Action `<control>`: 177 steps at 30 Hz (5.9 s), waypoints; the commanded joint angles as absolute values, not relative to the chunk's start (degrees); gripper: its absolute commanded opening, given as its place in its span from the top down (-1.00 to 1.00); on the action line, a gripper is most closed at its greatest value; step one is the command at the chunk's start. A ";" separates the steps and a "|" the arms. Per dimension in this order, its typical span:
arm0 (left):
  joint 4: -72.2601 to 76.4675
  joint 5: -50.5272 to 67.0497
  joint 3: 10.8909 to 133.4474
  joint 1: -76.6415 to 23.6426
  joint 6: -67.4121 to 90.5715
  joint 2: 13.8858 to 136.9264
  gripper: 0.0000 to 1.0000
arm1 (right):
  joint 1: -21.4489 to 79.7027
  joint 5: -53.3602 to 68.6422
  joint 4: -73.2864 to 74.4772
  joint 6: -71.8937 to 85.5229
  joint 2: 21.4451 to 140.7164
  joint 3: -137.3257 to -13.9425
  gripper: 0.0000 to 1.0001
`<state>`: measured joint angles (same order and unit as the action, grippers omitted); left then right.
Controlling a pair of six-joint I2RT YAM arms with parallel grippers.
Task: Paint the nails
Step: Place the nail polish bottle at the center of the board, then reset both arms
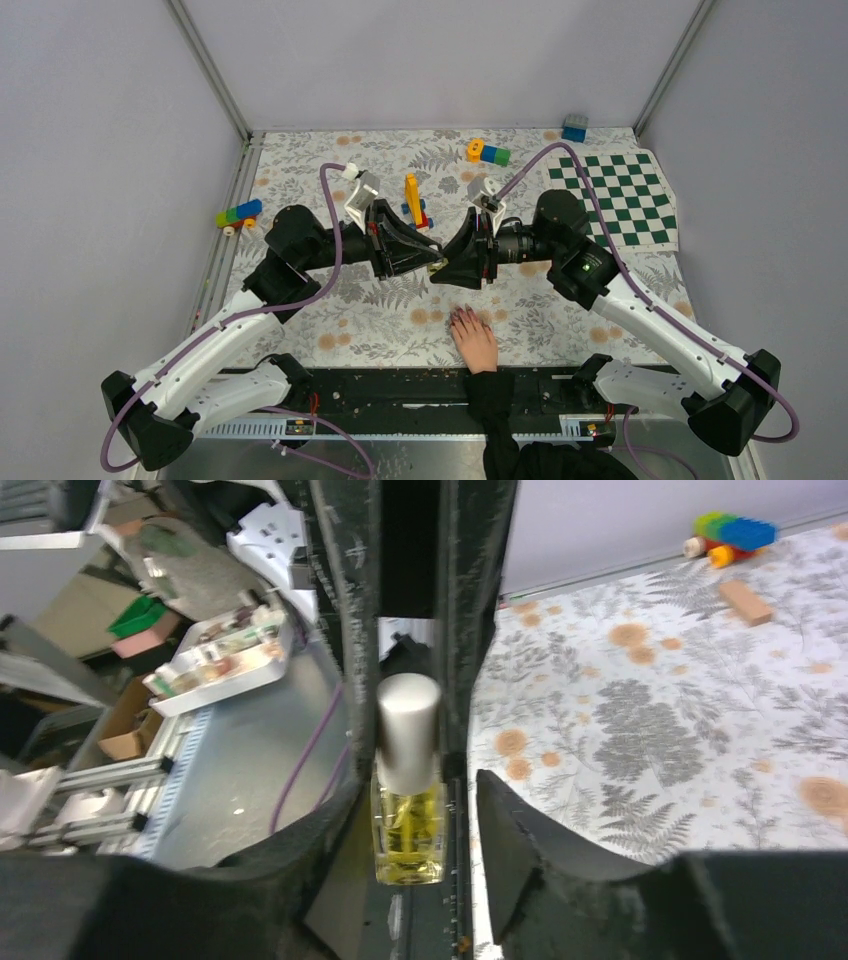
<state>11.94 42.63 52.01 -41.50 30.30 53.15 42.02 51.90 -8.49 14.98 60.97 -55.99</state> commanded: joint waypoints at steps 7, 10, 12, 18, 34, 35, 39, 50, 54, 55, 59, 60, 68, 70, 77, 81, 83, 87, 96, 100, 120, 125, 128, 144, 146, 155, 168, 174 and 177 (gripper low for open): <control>6.89 35.45 55.37 -41.25 25.79 51.44 1.00 | 41.87 36.93 -6.89 7.88 55.22 -52.67 -0.36; 4.63 31.77 55.46 -40.68 24.34 51.22 1.00 | 41.82 34.74 -6.23 7.42 54.74 -52.21 -0.38; 3.10 27.79 55.10 -40.31 23.41 50.80 1.00 | 41.75 33.42 -6.25 7.30 54.17 -51.69 -0.39; 0.29 8.89 51.34 -39.64 21.57 48.92 1.00 | 41.01 29.31 -6.32 7.27 52.35 -50.06 -0.41; 22.65 -15.54 24.35 -39.09 12.28 46.28 1.00 | 33.94 3.11 -9.93 14.62 46.79 -36.87 -0.54; 25.65 -14.59 22.49 -38.95 12.03 46.78 1.00 | 32.88 2.78 -10.00 15.49 46.92 -36.45 -0.54; 36.39 -12.92 16.25 -38.77 12.02 48.92 1.00 | 29.67 2.31 -11.49 16.98 45.57 -34.01 -0.55; 45.15 -13.88 12.59 -38.77 10.80 60.25 1.00 | 26.64 1.41 -12.56 16.34 43.87 -30.48 -0.56; 47.69 -14.83 9.71 -38.92 12.06 61.38 1.00 | 25.44 2.62 -12.61 16.20 44.77 -30.67 -0.54; 48.19 -14.99 9.60 -38.88 12.23 61.85 1.00 | 25.28 2.68 -12.90 16.09 44.74 -30.64 -0.54; 51.12 -15.79 10.04 -39.04 12.08 66.33 1.00 | 24.66 3.12 -13.70 16.10 44.40 -30.16 -0.54; 51.54 -15.87 10.22 -39.25 12.24 67.45 1.00 | 24.62 3.27 -13.71 16.18 44.27 -30.07 -0.54; 55.13 -17.44 10.53 -41.04 12.31 73.12 1.00 | 23.76 4.14 -13.71 16.15 43.22 -29.15 -0.55; 55.31 -17.49 10.46 -41.13 12.45 73.57 1.00 | 23.63 5.08 -13.71 16.09 43.41 -29.21 -0.55; 57.53 -19.02 9.07 -41.29 12.36 75.04 0.99 | 23.30 2.46 -14.85 16.99 42.49 -27.73 -0.55; 59.10 -19.46 9.14 -41.47 12.52 77.29 1.00 | 23.16 2.74 -15.19 17.05 42.02 -27.28 -0.56; 60.23 -19.49 9.26 -41.70 12.61 78.72 1.00 | 23.12 3.06 -15.20 16.97 42.01 -27.33 -0.56; 61.54 -19.94 8.86 -42.44 13.18 80.63 1.00 | 22.96 2.75 -15.19 17.06 41.73 -27.14 -0.56; 62.01 -20.27 8.68 -42.86 13.33 80.73 0.71 | 22.72 1.54 -16.28 17.23 40.51 -25.83 -0.63; 61.81 -20.59 8.42 -43.00 13.29 79.94 0.51 | 22.65 1.51 -16.34 17.38 40.68 -25.74 -0.63; 55.11 -21.07 7.98 -42.99 13.62 70.24 -0.97 | 22.30 3.13 -16.19 16.97 41.45 -26.04 -0.68; 46.25 -20.95 9.23 -43.04 14.32 62.21 -0.98 | 22.16 3.64 -15.36 16.67 42.27 -26.73 -0.71; 39.08 -20.97 11.61 -42.85 14.69 57.23 -0.97 | 22.06 3.81 -15.00 16.94 42.96 -27.10 -0.79; -12.21 -7.63 45.56 -24.38 29.80 46.15 -0.98 | 17.47 1.04 -0.97 13.33 43.16 -33.99 -0.89; -16.49 -4.73 49.94 -20.63 28.24 46.79 -0.97 | 16.32 0.31 1.57 13.17 42.35 -34.67 -0.99; -27.93 -17.71 60.28 -14.74 14.01 45.54 -0.97 | 13.72 -6.87 7.60 9.80 36.06 -38.21 -0.99; -23.68 -23.97 51.09 -14.77 5.70 34.33 -0.97 | 13.62 -19.71 -4.86 5.18 22.22 -27.75 -0.99; -23.25 -22.82 49.95 -14.72 5.83 33.42 -0.97 | 13.62 -20.63 -9.81 4.33 16.80 -21.95 -0.99; -23.29 -21.76 49.75 -14.74 6.19 33.40 -0.97 | 13.62 -20.67 -9.84 4.33 16.98 -22.08 -0.99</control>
